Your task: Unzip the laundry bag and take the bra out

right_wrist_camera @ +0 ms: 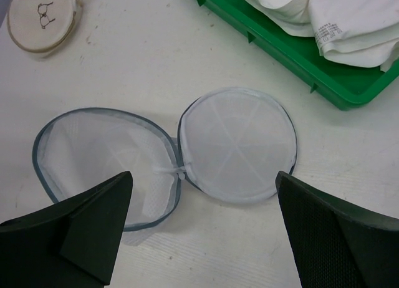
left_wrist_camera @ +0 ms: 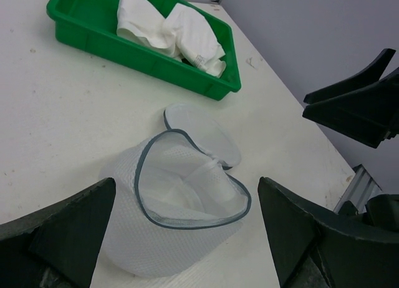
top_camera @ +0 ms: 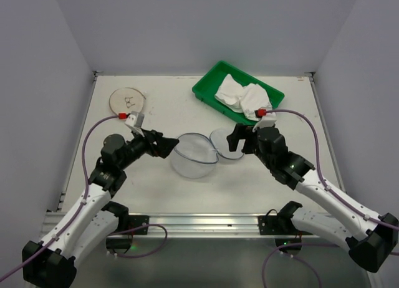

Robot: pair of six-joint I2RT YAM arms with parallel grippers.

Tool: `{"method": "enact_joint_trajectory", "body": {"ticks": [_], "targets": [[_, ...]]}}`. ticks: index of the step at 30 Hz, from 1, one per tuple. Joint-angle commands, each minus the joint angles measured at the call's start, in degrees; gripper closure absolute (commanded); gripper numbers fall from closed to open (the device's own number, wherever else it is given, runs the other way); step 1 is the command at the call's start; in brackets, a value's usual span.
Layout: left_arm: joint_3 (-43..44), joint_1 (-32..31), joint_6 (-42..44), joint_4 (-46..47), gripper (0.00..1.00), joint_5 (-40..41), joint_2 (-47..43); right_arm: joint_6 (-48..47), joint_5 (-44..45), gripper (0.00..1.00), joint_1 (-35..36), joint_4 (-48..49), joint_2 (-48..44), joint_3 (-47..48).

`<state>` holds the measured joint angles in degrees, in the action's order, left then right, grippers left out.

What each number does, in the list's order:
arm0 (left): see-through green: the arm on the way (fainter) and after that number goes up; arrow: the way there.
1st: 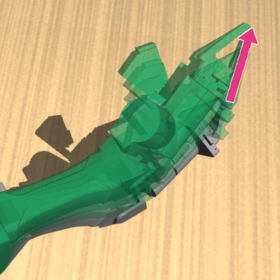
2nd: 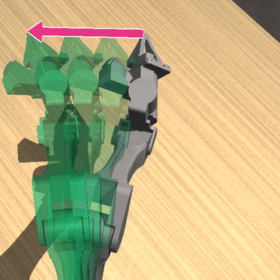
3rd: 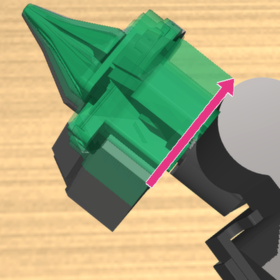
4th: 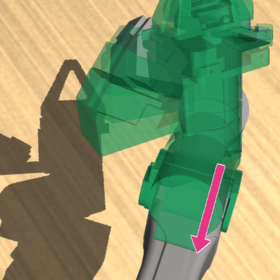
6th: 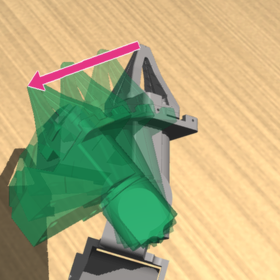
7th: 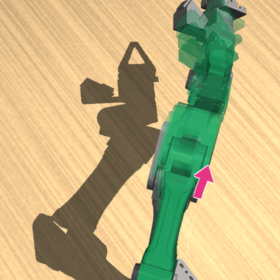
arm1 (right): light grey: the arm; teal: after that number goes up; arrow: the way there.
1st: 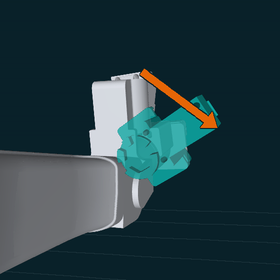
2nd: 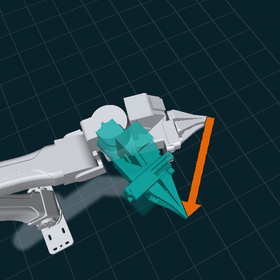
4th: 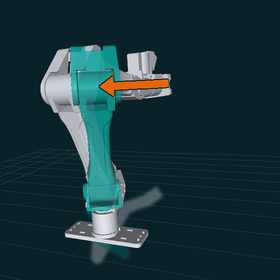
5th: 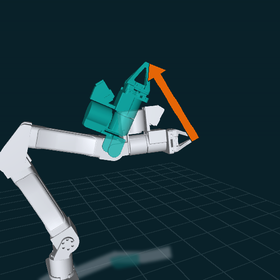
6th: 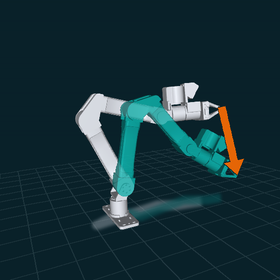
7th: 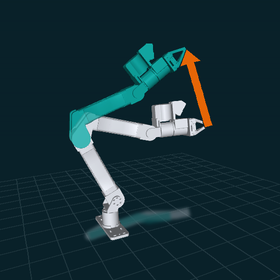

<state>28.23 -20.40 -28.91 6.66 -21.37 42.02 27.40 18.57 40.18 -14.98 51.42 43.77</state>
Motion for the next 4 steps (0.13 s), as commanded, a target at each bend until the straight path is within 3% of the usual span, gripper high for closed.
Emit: {"method": "enact_joint_trajectory", "body": {"ticks": [1, 4], "targets": [[-0.6, -0.5, 0.8, 3.5, 0.0, -1.8, -1.1, 0.1, 1.6, 0.01, 0.3, 2.0, 0.6, 0.6], [-0.6, -0.5, 0.8, 3.5, 0.0, -1.4, -1.1, 0.3, 1.2, 0.01, 0.3, 2.8, 0.6, 0.4]]}}
